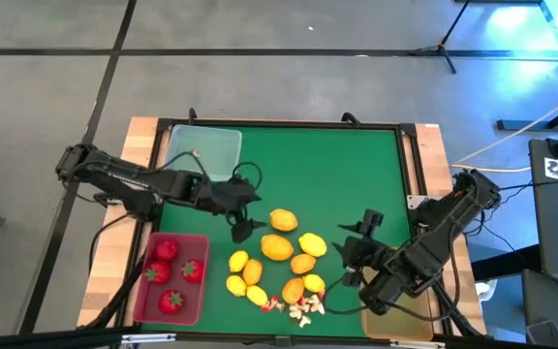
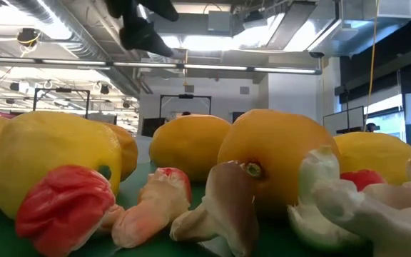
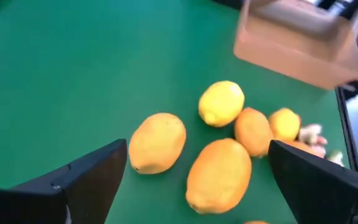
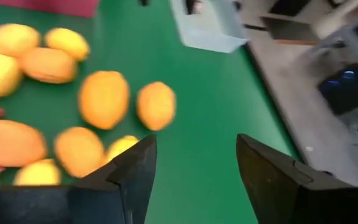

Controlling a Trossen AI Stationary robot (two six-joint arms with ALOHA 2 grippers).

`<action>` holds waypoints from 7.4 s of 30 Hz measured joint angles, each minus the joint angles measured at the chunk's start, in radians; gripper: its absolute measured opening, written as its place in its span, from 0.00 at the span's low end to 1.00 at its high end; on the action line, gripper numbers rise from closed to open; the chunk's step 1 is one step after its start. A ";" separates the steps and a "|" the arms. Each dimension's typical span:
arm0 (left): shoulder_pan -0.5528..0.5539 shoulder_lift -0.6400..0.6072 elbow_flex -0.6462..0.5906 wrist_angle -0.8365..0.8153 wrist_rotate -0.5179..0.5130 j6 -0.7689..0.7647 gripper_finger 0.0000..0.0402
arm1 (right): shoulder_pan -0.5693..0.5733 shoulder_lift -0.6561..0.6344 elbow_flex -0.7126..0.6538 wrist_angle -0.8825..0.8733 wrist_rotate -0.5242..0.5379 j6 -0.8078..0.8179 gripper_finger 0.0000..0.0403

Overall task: Sort produce into baskets
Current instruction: Put the yellow lemon into the orange bin

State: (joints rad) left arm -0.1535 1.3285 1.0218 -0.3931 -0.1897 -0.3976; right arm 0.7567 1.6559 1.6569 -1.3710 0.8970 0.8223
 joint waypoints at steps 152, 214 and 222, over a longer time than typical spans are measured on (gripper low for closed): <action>-0.093 0.666 0.273 -0.030 0.151 0.350 0.81 | 0.002 -0.637 -0.459 0.344 -0.156 0.081 0.55; 0.015 0.938 0.770 0.683 0.185 0.246 0.81 | 0.002 -0.880 -0.460 0.108 0.135 0.028 0.55; -0.008 1.087 0.946 0.735 0.187 0.306 0.81 | 0.002 -0.879 -0.460 0.105 0.131 0.034 0.55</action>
State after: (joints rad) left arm -0.1616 2.4150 1.9681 0.3419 -0.0028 -0.0920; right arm 0.7586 0.7765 1.1973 -1.2663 1.0283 0.8558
